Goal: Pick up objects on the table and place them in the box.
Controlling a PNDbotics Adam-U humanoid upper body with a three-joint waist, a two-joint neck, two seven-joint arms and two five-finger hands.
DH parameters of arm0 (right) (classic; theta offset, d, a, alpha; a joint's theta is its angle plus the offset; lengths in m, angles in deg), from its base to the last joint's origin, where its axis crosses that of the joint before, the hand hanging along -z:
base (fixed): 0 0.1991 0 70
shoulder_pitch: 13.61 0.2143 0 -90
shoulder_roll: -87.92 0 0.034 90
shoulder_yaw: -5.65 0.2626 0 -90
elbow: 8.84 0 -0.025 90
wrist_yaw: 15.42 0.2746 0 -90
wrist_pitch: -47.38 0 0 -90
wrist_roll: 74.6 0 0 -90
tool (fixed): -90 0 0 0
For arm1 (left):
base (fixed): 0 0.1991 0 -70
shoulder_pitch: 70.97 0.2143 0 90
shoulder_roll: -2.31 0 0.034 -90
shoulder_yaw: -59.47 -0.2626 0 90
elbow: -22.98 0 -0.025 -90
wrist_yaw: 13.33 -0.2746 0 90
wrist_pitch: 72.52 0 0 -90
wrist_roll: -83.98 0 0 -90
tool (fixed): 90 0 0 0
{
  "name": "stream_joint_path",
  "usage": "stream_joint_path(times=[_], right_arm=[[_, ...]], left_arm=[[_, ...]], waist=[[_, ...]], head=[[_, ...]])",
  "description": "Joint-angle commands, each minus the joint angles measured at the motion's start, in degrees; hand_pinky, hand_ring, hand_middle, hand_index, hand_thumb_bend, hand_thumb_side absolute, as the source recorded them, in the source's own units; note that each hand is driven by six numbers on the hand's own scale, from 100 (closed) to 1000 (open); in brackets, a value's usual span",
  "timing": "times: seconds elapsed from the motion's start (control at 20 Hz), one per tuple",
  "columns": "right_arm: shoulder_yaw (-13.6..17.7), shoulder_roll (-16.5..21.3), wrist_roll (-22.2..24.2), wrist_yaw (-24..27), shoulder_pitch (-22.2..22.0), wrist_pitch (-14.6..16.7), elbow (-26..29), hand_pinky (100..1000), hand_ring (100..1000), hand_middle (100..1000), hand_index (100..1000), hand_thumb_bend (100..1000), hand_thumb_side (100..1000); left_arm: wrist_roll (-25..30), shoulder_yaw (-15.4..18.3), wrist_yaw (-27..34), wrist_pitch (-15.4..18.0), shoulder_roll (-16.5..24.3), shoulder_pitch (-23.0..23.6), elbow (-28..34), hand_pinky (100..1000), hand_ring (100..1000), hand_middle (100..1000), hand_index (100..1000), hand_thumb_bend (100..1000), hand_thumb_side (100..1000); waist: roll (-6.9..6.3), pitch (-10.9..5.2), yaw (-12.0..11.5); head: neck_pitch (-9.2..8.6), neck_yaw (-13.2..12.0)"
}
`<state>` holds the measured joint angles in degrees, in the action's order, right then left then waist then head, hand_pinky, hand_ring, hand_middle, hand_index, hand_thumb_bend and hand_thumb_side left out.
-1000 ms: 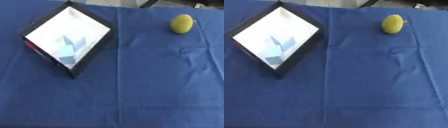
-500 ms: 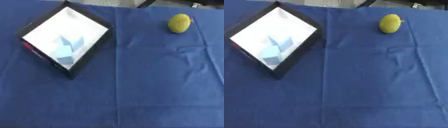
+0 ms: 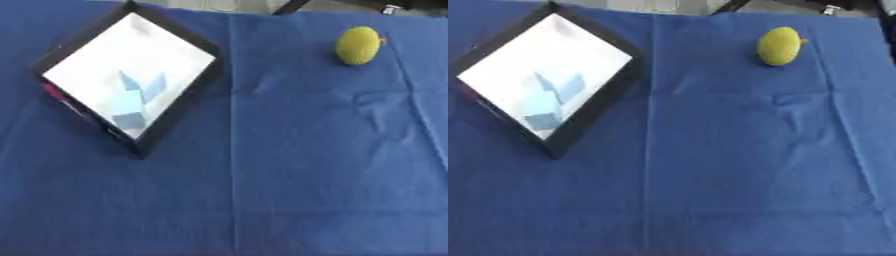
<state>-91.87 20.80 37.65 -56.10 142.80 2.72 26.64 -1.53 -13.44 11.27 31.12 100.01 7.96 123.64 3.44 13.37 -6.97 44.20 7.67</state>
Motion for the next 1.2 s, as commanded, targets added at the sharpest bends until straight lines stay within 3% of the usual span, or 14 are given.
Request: stream_joint_path(times=[0.05,0.2,0.75,1.2], right_arm=[[-0.79,2.42,0.77,-5.84,0.15,6.63,-0.71,998,968,858,933,374,711],[-1.37,3.15,-4.10,-9.70,-1.12,6.63,-1.64,1000,966,854,961,454,737],[-3.99,4.14,-15.12,-19.94,-4.37,6.63,-3.02,1000,973,855,966,446,748],[-2.52,3.46,-22.81,-28.34,-3.81,6.63,-6.89,1000,976,864,970,449,744]], left_arm=[[0.37,0.18,-0.42,0.15,1.43,-0.34,0.40,673,1000,915,714,100,616],[0.57,0.18,-0.44,0.38,1.57,-0.21,0.36,675,1000,912,704,100,617],[1.39,-0.05,-0.40,0.85,1.65,-0.02,-0.11,674,1000,914,701,100,613],[2.03,-0.34,-0.49,1.19,1.50,-0.09,-0.42,673,1000,917,701,100,614]], waist=[[-0.81,-0.06,0.17],[-0.77,-0.06,0.34],[-1.22,-0.21,0.76],[-1.48,0.39,0.68]], head=[[-0.09,-0.16],[-0.09,-0.33],[-0.09,-0.78],[-0.09,-0.81]])
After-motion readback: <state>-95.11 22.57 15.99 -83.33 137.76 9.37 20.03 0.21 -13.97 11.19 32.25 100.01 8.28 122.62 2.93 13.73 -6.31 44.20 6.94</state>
